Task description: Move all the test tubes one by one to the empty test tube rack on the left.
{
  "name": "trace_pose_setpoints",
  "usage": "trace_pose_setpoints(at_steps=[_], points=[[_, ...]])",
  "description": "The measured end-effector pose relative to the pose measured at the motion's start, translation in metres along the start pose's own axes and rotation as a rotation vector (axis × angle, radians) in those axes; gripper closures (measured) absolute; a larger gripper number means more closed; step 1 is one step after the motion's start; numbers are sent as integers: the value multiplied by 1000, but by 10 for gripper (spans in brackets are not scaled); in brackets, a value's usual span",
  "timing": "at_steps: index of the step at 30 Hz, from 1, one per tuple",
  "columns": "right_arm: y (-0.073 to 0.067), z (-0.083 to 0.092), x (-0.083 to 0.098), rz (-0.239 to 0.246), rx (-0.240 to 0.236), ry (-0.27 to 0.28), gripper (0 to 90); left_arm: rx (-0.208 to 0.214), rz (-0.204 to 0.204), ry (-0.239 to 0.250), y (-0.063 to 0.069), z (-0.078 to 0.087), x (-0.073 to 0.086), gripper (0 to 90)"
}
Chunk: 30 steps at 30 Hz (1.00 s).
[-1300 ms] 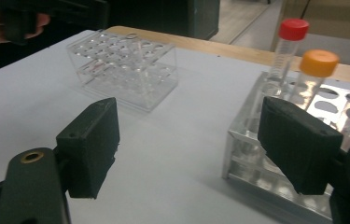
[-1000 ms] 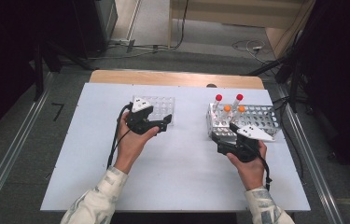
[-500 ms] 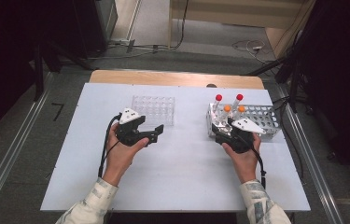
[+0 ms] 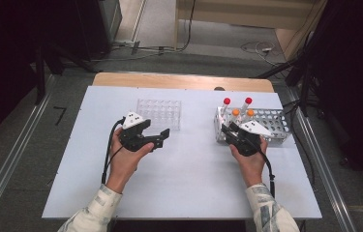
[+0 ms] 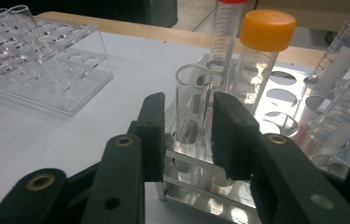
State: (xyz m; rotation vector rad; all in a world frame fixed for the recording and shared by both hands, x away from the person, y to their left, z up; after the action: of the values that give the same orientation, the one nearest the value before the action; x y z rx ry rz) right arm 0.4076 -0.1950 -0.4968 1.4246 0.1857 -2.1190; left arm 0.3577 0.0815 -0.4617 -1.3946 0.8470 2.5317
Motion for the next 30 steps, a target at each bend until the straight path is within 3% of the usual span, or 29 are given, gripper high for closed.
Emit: trace_pose_setpoints(at_steps=[5,9,21,30], points=[[1,0,0,3,3,-2,727,0,4,1,-1,0,0,200],[2,3,-4,3,2,9,730,-1,4,5,-1,1,-1,200],[8,30,-39,0,22,82,731,-11,4,1,-3,2,-1,200],[8,45,-52,5,21,112,731,-20,-9,12,-2,2,-3,207]])
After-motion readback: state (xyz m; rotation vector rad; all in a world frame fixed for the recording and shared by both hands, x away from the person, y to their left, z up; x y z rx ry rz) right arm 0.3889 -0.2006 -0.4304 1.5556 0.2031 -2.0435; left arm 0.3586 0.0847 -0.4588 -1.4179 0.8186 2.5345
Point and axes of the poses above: each handheld gripper's, and its own axes: z roughly backward along the jaws, x roughly out of its underside, y roughly to its right, the point moved 7 cm from there along -z, roughly forward along the jaws, and after that the axes turned 13 degrees about z, right-handed, at the moved point
